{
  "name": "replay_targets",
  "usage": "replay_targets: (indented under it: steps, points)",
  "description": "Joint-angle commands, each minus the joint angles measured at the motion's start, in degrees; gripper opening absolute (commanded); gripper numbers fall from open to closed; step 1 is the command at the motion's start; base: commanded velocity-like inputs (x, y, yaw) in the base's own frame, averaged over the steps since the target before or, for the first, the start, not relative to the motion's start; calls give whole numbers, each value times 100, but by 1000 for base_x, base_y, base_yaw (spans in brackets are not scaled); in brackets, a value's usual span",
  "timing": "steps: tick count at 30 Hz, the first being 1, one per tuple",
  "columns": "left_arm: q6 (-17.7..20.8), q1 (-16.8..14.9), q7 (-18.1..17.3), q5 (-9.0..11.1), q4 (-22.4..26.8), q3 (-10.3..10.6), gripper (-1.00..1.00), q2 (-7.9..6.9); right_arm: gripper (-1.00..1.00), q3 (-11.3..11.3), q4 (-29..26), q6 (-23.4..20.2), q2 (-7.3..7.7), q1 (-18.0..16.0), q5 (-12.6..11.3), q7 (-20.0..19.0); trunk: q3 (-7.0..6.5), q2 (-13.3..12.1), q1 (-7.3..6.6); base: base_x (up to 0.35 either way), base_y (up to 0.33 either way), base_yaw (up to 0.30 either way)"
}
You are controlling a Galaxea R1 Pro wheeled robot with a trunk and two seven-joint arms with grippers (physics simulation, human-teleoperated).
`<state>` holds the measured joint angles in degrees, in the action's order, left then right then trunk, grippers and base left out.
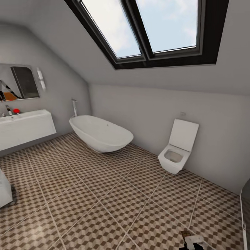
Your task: Take the four mousetraps from the cabinet in the bathroom and place them on the bathroom floor. Make sure all four end up on the same floor surface, and ensure that at least two of them are either under or directly next to the same bathroom sink.
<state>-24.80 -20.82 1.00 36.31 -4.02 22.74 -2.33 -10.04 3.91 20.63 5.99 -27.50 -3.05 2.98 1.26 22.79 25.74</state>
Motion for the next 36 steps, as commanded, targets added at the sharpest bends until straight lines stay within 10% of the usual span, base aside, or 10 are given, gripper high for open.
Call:
replay_targets:
  steps: [1, 36]
  points:
    - [-25, -10, 29, -17, -19, 37, -100, 4, -100, -50, 22, 38, -1, -10, -38, 1, 13, 13, 4, 0, 0, 292]
    - [-34, -10, 40, -10, -19, 29, -100, -22, -100, -51, 22, 38, -1, -10, -35, 1, 13, 13, 4, 85, 0, 292]
